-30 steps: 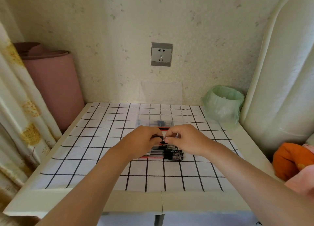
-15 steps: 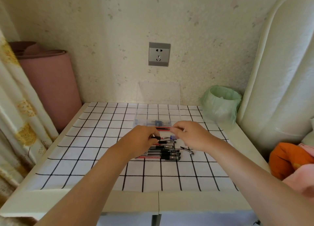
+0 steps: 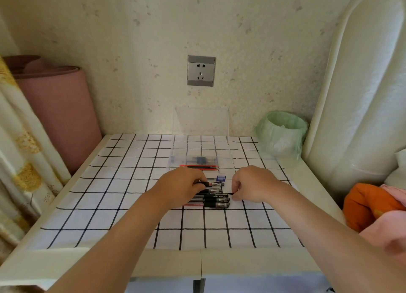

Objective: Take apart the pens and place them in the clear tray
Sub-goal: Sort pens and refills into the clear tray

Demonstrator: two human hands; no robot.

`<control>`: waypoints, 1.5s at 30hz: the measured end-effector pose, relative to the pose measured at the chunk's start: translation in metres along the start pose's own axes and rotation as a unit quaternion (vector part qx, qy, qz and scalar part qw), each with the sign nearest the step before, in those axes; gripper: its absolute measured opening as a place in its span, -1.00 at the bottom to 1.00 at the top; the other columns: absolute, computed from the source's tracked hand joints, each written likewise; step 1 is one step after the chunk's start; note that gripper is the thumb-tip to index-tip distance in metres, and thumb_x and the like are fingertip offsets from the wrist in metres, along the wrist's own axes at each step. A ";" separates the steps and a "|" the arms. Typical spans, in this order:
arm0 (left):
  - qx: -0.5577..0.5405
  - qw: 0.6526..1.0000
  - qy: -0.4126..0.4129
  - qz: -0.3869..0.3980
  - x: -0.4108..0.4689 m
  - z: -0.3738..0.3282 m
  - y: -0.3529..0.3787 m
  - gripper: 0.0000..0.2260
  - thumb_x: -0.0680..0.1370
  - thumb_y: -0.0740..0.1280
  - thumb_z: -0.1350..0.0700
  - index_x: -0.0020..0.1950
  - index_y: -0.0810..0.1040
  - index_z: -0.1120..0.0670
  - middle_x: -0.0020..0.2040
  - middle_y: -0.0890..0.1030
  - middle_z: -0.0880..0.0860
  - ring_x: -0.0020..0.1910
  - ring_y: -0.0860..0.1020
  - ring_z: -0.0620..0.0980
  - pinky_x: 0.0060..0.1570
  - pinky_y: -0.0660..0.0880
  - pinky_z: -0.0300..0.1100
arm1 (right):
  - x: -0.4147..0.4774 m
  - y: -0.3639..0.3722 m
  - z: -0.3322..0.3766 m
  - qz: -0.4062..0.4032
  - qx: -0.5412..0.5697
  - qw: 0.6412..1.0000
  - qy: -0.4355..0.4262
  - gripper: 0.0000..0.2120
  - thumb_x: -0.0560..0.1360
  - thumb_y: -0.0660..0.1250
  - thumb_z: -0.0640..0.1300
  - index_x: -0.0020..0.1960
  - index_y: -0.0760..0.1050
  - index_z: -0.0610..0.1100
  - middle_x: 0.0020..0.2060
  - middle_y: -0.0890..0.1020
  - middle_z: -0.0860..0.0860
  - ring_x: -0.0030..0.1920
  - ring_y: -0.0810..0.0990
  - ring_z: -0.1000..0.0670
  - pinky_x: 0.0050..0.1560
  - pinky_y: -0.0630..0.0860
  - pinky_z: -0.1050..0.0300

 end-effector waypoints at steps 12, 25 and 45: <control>-0.040 0.999 -0.001 -0.023 -0.003 0.000 -0.011 -0.83 0.62 0.26 0.06 0.16 0.60 -0.03 -0.05 0.63 -0.08 -0.14 0.57 -0.12 -0.05 0.56 -0.14 | -0.006 -0.029 0.035 -0.110 0.136 0.979 -0.106 -0.85 0.50 0.33 0.02 0.03 0.62 0.11 -0.11 0.63 0.20 -0.08 0.57 0.20 -0.07 0.51 0.18; -0.095 0.995 -0.006 -0.001 -0.004 0.005 -0.008 -0.82 0.62 0.25 0.03 0.14 0.61 -0.03 -0.14 0.62 -0.07 -0.25 0.55 -0.16 -0.23 0.49 -0.29 | -0.009 -0.029 0.053 -0.124 0.241 0.953 -0.138 -0.84 0.56 0.35 -0.02 0.11 0.64 0.05 -0.06 0.64 0.14 -0.29 0.49 0.26 -0.19 0.38 0.29; -0.096 0.989 0.049 -0.097 -0.007 0.010 -0.045 -0.81 0.53 0.41 0.15 0.11 0.68 -0.05 -0.16 0.62 -0.06 -0.21 0.54 -0.12 -0.19 0.42 -0.39 | 0.007 -0.023 0.071 -0.105 0.292 0.939 -0.146 -0.78 0.62 0.25 -0.05 -0.13 0.61 0.12 -0.36 0.52 0.08 -0.36 0.44 0.14 -0.28 0.34 0.16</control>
Point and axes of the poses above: each hand's wrist, its own x-axis towards the middle knuckle, its own y-axis out of the palm, z = x × y, the point moved 10 cm from there along x, towards the middle knuckle
